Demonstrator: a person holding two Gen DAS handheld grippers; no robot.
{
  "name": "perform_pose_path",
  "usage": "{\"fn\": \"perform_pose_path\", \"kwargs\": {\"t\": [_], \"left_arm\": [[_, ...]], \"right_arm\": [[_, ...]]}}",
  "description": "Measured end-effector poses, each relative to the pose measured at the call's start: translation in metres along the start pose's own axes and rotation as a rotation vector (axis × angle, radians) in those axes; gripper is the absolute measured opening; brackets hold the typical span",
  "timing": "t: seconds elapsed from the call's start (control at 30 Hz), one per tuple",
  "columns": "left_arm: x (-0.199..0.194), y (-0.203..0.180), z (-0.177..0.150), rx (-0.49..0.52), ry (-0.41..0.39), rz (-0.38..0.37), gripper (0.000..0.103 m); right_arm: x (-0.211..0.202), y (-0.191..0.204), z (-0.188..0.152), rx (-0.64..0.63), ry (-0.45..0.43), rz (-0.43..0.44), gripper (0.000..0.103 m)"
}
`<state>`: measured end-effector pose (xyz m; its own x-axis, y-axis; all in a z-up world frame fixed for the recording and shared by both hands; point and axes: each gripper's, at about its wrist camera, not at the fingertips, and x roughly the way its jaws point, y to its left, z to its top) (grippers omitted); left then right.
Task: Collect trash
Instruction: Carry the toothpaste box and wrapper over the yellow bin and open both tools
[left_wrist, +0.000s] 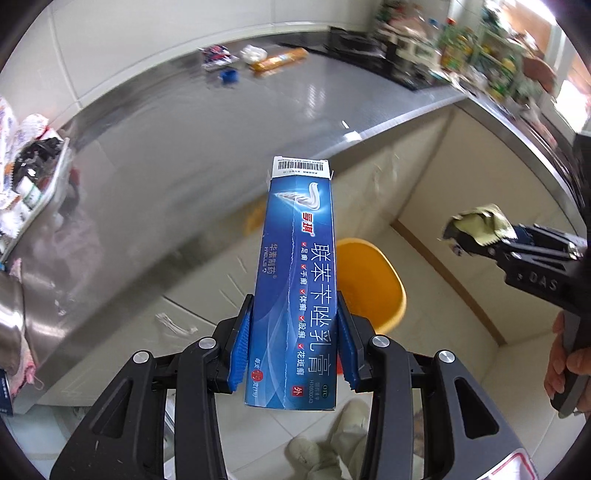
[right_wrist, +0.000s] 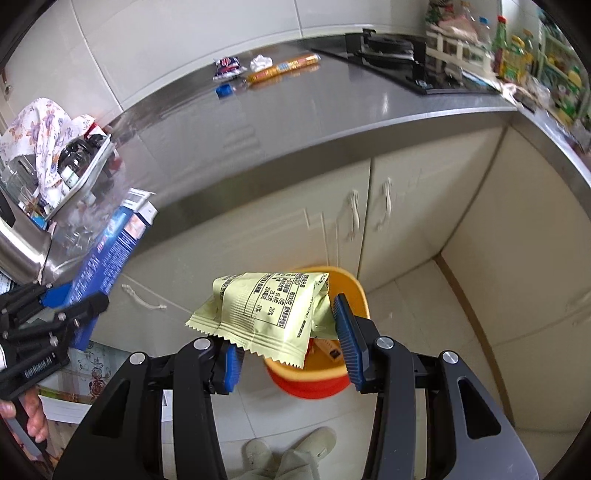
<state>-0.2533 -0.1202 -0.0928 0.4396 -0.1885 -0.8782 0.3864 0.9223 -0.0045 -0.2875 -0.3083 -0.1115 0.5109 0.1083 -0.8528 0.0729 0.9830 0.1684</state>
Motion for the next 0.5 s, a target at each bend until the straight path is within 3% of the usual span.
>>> {"fn": "perform_pose_path", "kwargs": {"t": [0.23, 0.5], "left_arm": [[0.016, -0.012, -0.035, 0.096, 0.070, -0.052, 0.040], [0.063, -0.021, -0.058, 0.175, 0.164, -0.085, 0.040]], "right_arm": [[0.005, 0.013, -0.038, 0.011, 0.032, -0.023, 0.047], [0.034, -0.004, -0.063, 0.014, 0.103, -0.046, 0.047]]}}
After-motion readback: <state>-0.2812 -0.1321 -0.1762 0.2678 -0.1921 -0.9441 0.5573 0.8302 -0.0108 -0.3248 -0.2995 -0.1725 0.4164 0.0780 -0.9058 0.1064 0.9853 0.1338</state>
